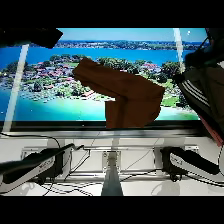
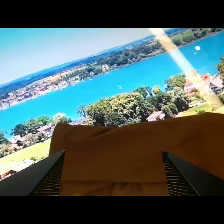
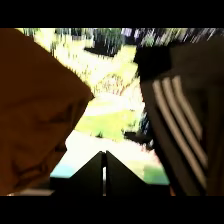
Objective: Fold the clothes and pants, and hang the long-sleeved shirts on hangers.
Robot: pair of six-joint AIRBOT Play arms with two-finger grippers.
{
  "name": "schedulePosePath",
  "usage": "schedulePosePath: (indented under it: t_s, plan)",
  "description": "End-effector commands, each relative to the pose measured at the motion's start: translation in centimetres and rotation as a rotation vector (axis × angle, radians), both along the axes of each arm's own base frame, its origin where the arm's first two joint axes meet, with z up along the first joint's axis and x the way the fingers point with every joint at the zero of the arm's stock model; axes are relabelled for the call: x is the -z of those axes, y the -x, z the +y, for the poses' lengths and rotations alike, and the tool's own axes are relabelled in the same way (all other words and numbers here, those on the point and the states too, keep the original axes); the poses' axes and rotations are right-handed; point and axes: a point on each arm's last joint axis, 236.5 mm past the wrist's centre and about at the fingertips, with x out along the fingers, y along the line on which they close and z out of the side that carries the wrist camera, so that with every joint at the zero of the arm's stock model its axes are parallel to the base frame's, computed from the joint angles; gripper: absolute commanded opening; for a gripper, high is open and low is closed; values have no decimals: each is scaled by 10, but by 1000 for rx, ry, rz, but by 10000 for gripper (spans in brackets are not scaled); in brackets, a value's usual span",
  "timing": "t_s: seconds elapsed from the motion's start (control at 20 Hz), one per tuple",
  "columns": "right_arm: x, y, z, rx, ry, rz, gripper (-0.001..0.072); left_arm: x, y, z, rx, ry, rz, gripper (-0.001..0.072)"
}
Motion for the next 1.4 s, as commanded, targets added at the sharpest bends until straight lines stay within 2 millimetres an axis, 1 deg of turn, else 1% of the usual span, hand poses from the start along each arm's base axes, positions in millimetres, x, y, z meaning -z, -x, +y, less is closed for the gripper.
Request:
schedulePosePath:
  t_s: [0.0,0.05,0.1,0.15,0.2,0.25,0.3,0.35,0.4,0.45,0.5,0.65,0.75,0.8,0.9,1.05,1.2,1.3,1.35]
  plan:
    - [97,28,12,-24,-44,192,16,0,0,0,0,0,0,698]
    - [122,32,16,-16,-61,207,17,0,0,0,0,0,0,699]
    - [142,33,17,38,-81,197,19,0,0,0,0,0,0,699]
    - [157,31,17,107,-98,173,52,0,0,0,0,0,0,698]
    - [169,27,18,172,-120,142,171,0,0,0,0,0,0,699]
    - [179,25,18,223,-139,117,267,0,0,0,0,0,0,698]
    - [188,24,19,267,-153,108,287,0,0,0,1,0,0,699]
    - [197,25,19,284,-158,121,287,0,0,0,0,0,0,699]
    - [204,26,21,288,-163,140,331,0,0,0,1,0,0,698]
    - [212,27,23,293,-169,162,416,0,0,0,1,0,0,698]
    - [219,29,25,298,-170,187,443,0,0,0,0,0,0,699]
    - [235,38,24,334,-159,253,443,0,0,0,0,0,0,698]
    - [238,39,27,340,-172,264,432,0,0,0,0,0,0,699]
    - [238,39,28,341,-176,264,406,0,0,0,1,0,0,698]
    - [238,38,30,343,-189,262,318,0,0,0,0,0,0,699]
    - [238,31,38,350,-225,236,311,0,0,0,1,0,0,698]
    - [237,21,55,376,-312,208,314,0,0,0,0,0,0,699]
    - [239,20,61,389,-341,217,310,0,0,0,0,0,0,698]
    - [240,21,62,388,-342,219,199,0,0,0,0,0,0,698]
